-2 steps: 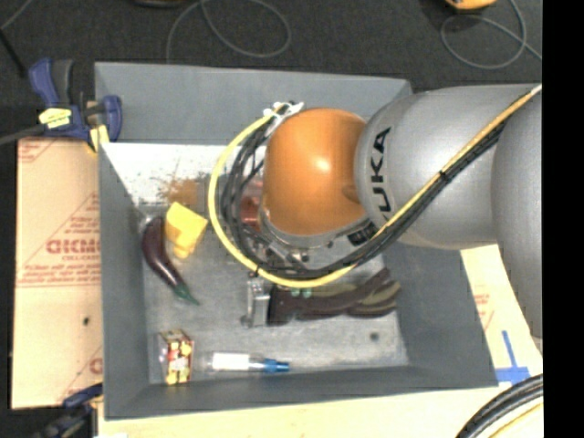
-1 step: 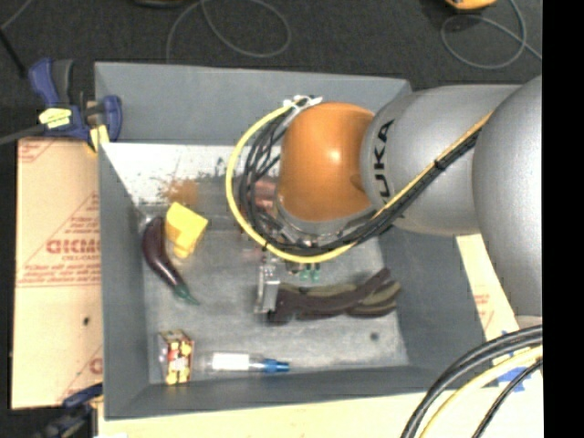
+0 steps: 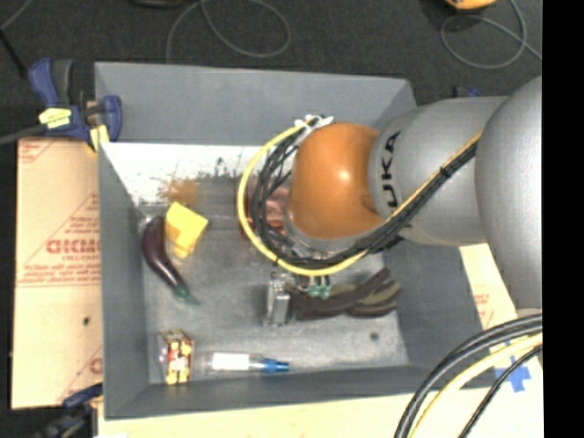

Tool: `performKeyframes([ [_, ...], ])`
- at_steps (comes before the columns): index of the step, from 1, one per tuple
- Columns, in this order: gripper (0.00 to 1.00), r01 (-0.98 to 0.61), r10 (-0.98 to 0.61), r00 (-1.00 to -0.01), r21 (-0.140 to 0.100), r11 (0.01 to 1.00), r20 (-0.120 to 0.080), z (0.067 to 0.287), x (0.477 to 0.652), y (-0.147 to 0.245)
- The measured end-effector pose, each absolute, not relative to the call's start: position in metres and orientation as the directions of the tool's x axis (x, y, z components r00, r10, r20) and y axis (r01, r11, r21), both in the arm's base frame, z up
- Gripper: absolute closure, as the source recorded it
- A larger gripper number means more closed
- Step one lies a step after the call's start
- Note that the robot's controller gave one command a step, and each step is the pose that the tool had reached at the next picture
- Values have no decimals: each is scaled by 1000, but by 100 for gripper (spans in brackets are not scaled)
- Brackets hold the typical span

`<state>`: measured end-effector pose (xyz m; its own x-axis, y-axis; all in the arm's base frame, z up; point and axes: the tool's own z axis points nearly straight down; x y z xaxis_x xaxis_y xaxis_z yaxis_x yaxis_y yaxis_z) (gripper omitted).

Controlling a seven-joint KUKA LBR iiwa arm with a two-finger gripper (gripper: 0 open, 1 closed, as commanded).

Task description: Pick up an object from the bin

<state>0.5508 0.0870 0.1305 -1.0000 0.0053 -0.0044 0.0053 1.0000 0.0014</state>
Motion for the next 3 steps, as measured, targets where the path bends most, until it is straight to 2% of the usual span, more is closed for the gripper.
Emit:
performKeyframes([
  [1, 0, -208, -207, -978, 0, 978, -5, 116, 534, 68],
  [2, 0, -124, -124, -992, 2, 992, -6, 108, 550, 55],
  [3, 100, -318, -318, -948, -1, 948, -8, 85, 541, 11],
])
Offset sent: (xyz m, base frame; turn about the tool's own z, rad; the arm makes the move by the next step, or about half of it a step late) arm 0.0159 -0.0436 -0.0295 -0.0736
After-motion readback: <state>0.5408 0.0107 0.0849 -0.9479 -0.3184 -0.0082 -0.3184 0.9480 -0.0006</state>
